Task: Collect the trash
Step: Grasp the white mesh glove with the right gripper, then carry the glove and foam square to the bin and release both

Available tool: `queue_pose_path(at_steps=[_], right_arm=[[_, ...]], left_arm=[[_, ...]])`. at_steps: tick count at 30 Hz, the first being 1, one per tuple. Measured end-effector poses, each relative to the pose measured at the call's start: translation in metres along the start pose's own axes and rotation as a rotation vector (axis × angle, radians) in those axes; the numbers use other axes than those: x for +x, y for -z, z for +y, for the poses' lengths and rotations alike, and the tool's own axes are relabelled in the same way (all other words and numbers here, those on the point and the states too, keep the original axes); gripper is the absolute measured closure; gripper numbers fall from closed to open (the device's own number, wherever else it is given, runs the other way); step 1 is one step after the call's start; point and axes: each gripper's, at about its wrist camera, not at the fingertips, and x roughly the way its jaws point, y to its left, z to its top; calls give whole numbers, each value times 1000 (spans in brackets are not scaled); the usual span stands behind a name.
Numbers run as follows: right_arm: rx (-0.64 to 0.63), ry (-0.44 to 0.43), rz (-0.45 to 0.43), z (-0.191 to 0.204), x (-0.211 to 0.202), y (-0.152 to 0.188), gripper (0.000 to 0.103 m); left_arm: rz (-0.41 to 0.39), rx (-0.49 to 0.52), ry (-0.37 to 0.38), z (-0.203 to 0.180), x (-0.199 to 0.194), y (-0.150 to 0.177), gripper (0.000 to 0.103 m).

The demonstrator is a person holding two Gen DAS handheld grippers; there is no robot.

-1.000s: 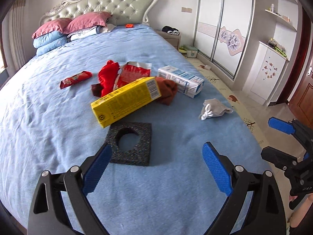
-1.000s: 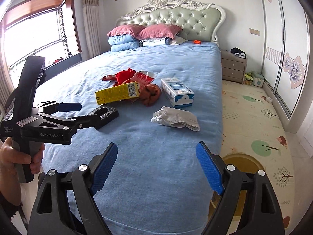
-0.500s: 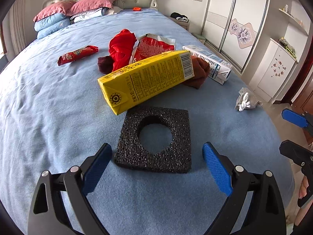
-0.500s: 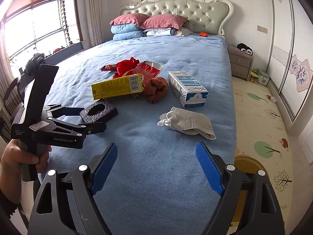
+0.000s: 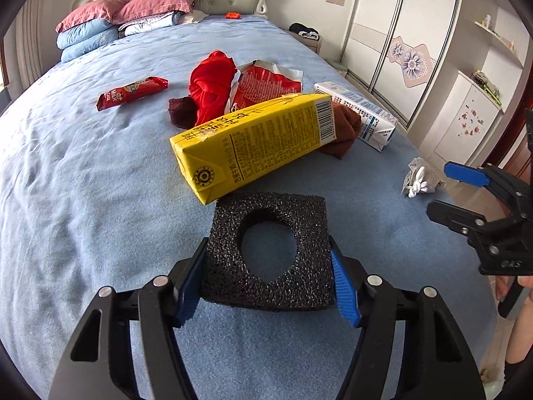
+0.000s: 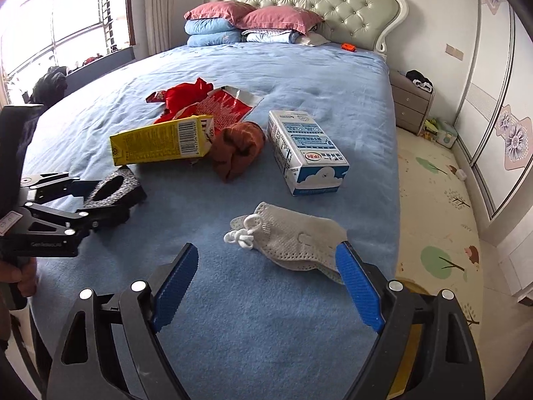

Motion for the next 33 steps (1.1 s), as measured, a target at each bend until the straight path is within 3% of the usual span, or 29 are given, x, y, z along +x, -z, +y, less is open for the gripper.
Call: queue_pose_path(at_steps=[8,11,12,15,23,33], right_arm=[[-8,31,55,-9,26,-5,25],[-21,74,65,-7,28,-4,53],[-28,101,64,-7,26,-3,68],[-8,73,44,-11,16,0,75],[80,-8,-32,-21,-24,12,76],[166,-41,-80,-52,-77,46,76]], left_arm=[[-3,-3,42,-3,-15,5,37],[-2,4,46,-6,-17,7,37],[-2,3,47,-7,-18,8,37],[-4,-5,66,-10,-22,9,37],[-17,42,104,-41,-34,7,37],[-12,168,175,-121,-29,-3,37]])
